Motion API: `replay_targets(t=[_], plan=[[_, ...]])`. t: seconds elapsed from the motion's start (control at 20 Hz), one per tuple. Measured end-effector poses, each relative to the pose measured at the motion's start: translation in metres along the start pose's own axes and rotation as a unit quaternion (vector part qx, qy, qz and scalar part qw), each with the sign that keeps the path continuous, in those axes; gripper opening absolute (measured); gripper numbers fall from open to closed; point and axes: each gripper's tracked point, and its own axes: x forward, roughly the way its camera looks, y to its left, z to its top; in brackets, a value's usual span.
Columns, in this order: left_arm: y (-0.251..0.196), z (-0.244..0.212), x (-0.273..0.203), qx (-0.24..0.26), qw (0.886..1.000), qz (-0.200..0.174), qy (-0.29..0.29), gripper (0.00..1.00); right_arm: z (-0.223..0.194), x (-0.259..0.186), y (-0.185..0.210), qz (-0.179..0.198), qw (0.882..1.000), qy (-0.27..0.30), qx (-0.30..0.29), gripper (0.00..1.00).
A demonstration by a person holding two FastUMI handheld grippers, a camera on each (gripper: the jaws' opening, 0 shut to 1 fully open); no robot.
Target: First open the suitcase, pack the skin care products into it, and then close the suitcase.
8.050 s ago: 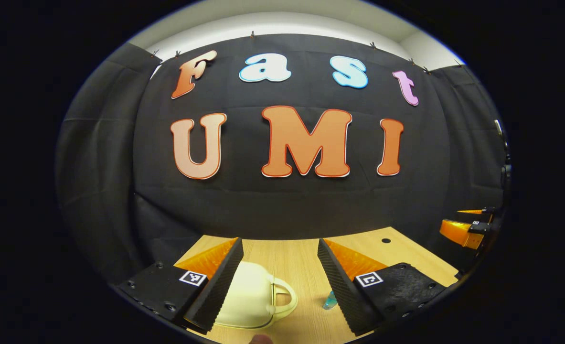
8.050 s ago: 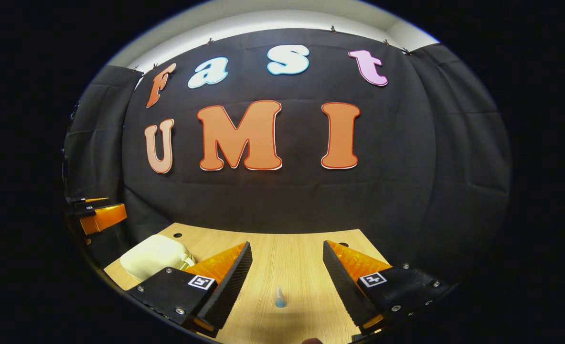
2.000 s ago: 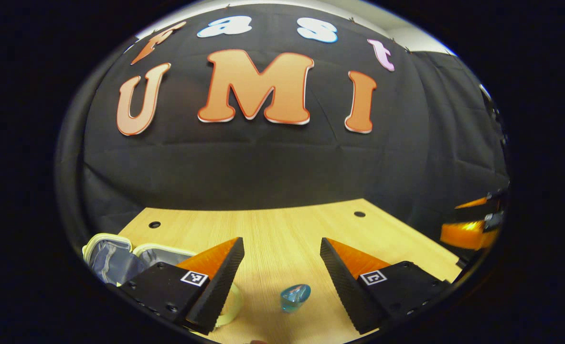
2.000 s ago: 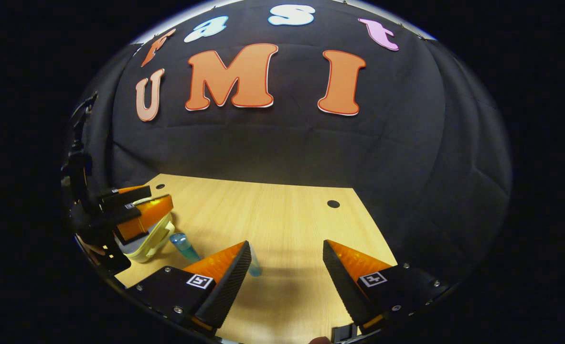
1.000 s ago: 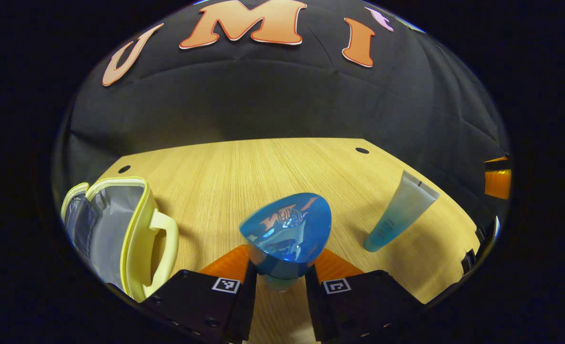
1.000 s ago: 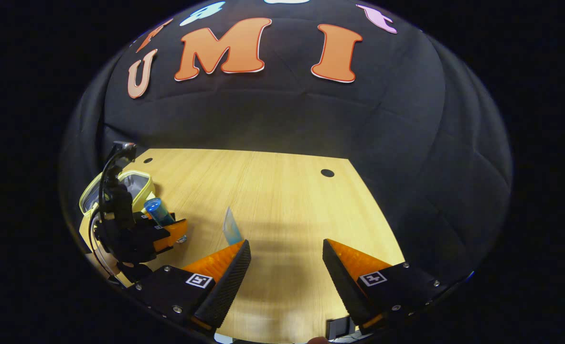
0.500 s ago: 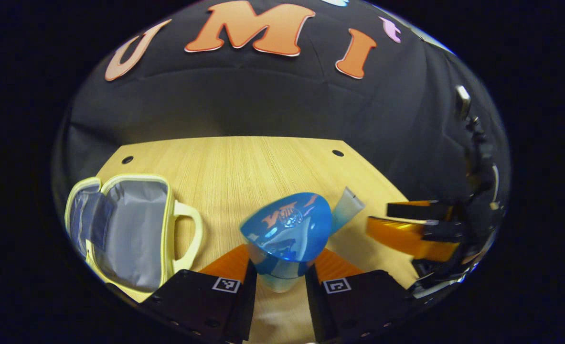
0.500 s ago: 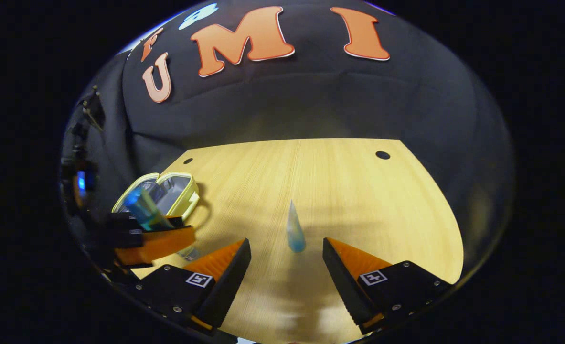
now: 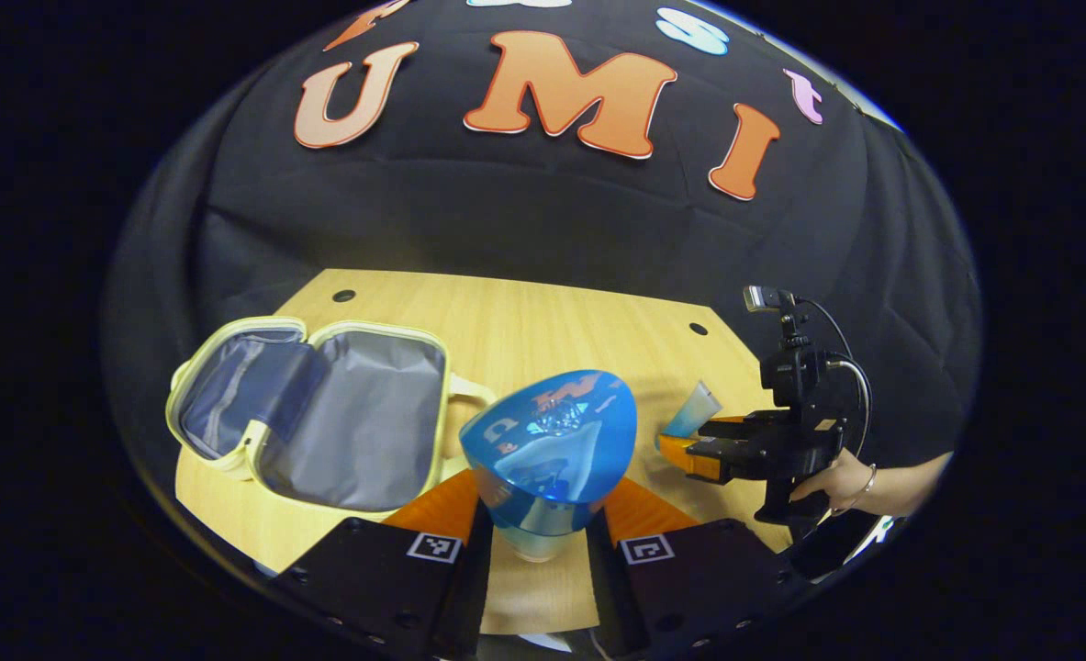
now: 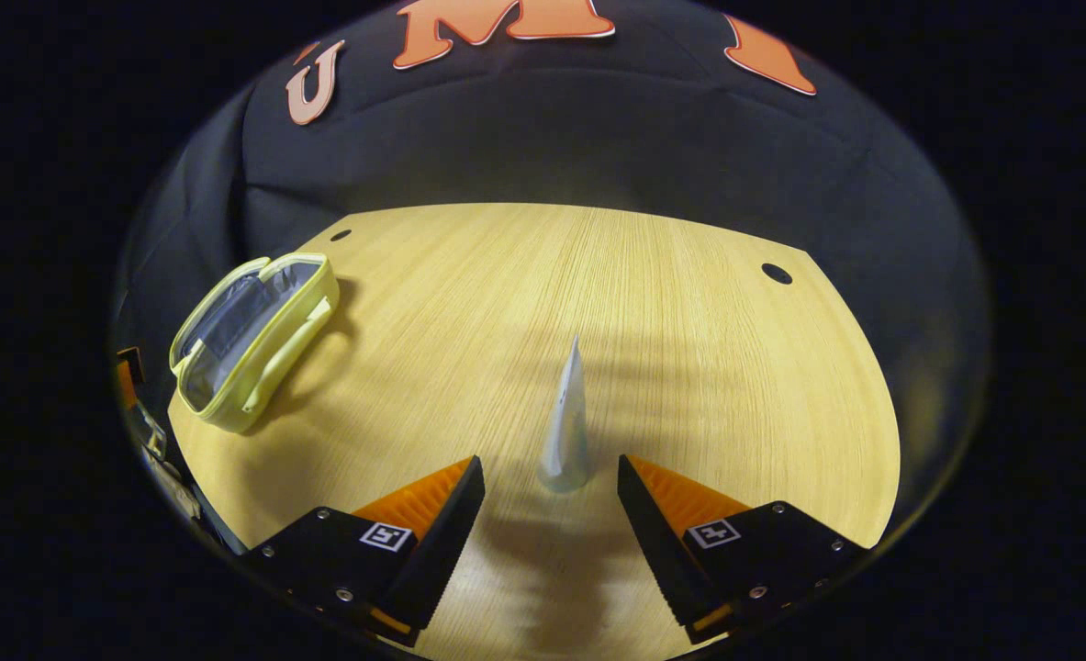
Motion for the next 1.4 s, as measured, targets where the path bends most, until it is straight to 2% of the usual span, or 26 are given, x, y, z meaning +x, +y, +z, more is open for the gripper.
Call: replay_targets(t=[0.1,0.2,0.3,0.35,0.45,0.55,0.7,0.9,1.0,1.05,1.1,1.15,1.3,1.4], plan=[[0.014,-0.003,-0.005,-0.008,1.0,0.014,0.0,0.48,-0.003,0.008,0.003,0.006,1.0,0.008,0.0,0.89],[0.024,-0.002,-0.008,-0.018,1.0,0.024,-0.006,0.47,-0.006,0.018,0.002,0.005,1.0,0.014,-0.004,0.79],[0.032,-0.006,-0.013,-0.021,0.999,0.033,-0.009,0.47,-0.007,0.021,-0.004,-0.002,1.0,0.02,-0.002,0.53],[0.034,-0.008,-0.014,-0.022,0.999,0.033,-0.01,0.47,-0.003,0.023,-0.003,-0.001,1.0,0.018,0.0,0.46],[0.04,-0.006,-0.018,-0.03,0.999,0.036,-0.02,0.48,-0.006,0.019,-0.007,-0.011,0.999,0.028,-0.011,0.41],[0.049,0.001,-0.022,-0.03,0.999,0.025,-0.02,0.48,-0.003,0.003,0.002,-0.002,1.0,0.03,0.002,0.39],[0.071,0.032,-0.032,-0.024,1.0,0.004,-0.017,0.49,0.009,-0.037,0.039,0.058,0.998,0.016,0.028,0.39],[0.111,0.074,-0.041,0.011,1.0,0.001,-0.01,0.48,0.021,-0.068,0.086,0.095,0.994,0.013,0.046,0.39],[0.129,0.075,-0.037,0.013,0.999,-0.017,0.035,0.47,0.028,-0.078,0.111,0.108,0.992,0.008,0.071,0.39],[0.139,0.068,-0.032,0.009,0.997,-0.025,0.068,0.48,0.032,-0.081,0.122,0.11,0.991,0.003,0.081,0.43],[0.148,0.064,-0.027,0.009,0.994,-0.032,0.099,0.49,0.035,-0.085,0.134,0.111,0.99,-0.002,0.091,0.39],[0.158,0.058,-0.024,0.019,0.991,-0.037,0.13,0.49,0.037,-0.088,0.143,0.114,0.988,-0.004,0.099,0.39],[0.195,0.035,0.003,0.07,0.973,-0.034,0.216,0.48,0.042,-0.097,0.17,0.123,0.982,-0.008,0.143,0.39],[0.207,0.021,0.019,0.092,0.959,-0.028,0.265,0.48,0.041,-0.103,0.177,0.111,0.981,-0.018,0.157,0.39]])
